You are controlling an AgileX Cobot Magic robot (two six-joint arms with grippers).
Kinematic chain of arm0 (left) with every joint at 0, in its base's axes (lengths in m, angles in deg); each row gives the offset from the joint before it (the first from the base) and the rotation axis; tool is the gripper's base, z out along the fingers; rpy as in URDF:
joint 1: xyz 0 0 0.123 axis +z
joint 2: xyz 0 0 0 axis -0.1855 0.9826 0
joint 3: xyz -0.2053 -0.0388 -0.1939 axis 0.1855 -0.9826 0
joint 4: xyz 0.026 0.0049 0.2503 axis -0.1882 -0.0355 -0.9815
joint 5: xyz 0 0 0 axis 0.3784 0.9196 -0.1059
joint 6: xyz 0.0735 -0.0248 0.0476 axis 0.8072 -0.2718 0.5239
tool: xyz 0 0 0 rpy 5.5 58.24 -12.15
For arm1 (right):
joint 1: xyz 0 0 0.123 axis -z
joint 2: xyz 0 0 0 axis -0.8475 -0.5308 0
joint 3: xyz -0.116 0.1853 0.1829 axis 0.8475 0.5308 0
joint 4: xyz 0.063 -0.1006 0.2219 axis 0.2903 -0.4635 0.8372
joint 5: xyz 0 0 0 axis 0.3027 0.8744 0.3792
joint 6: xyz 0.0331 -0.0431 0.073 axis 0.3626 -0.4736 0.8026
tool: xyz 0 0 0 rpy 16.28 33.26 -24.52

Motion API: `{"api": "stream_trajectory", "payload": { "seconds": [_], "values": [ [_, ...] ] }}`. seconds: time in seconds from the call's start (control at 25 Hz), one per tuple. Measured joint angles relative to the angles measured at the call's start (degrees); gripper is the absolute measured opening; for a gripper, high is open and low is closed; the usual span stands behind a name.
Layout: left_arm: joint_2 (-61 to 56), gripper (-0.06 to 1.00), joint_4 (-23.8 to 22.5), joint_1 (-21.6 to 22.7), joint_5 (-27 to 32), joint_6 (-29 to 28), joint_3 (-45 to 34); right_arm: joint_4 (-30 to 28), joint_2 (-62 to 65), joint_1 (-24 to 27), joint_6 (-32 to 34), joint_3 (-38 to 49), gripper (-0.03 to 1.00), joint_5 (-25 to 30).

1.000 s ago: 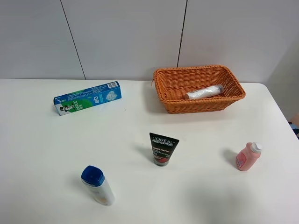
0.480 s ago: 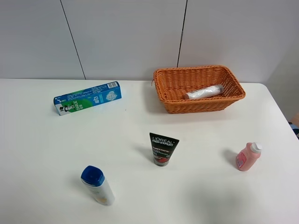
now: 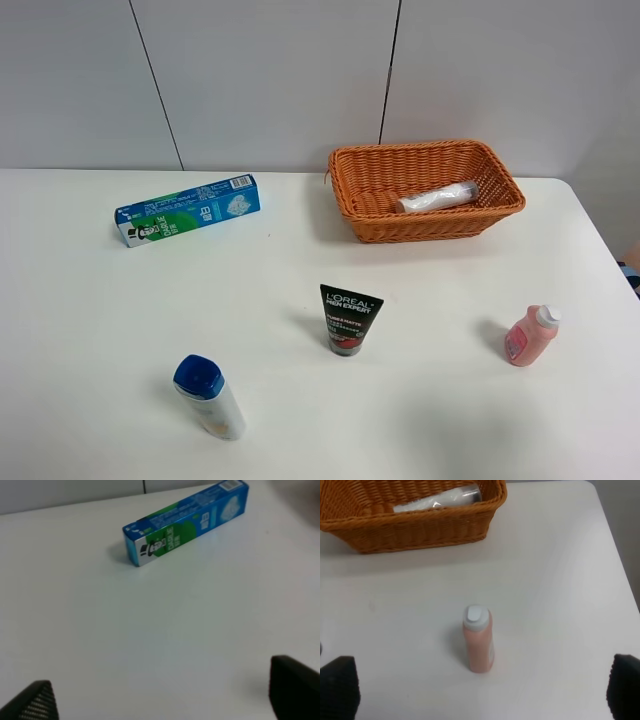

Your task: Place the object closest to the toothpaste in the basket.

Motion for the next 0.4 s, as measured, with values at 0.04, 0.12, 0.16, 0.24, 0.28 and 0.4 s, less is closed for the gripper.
{"api": "stream_trajectory", "payload": {
  "seconds": [0.04, 0.12, 0.16, 0.24, 0.28, 0.4],
  "values": [
    [0.00, 0.84, 0.05, -0.05, 0.00, 0.12, 0.00, 0.00, 0.00, 0.00, 0.00, 0.00, 0.99, 0.00],
    [0.00, 0.84, 0.18, -0.05, 0.00, 0.12, 0.00, 0.00, 0.00, 0.00, 0.00, 0.00, 0.99, 0.00],
    [0.00, 0.84, 0.18, -0.05, 0.00, 0.12, 0.00, 0.00, 0.00, 0.00, 0.00, 0.00, 0.99, 0.00],
    [0.00, 0.84, 0.18, -0.05, 0.00, 0.12, 0.00, 0.00, 0.00, 0.00, 0.00, 0.00, 0.99, 0.00],
    [0.00, 0.84, 0.18, -0.05, 0.00, 0.12, 0.00, 0.00, 0.00, 0.00, 0.00, 0.00, 0.99, 0.00],
    [0.00, 0.84, 0.18, -0.05, 0.00, 0.12, 0.00, 0.00, 0.00, 0.00, 0.00, 0.00, 0.99, 0.00]
  ]
}}
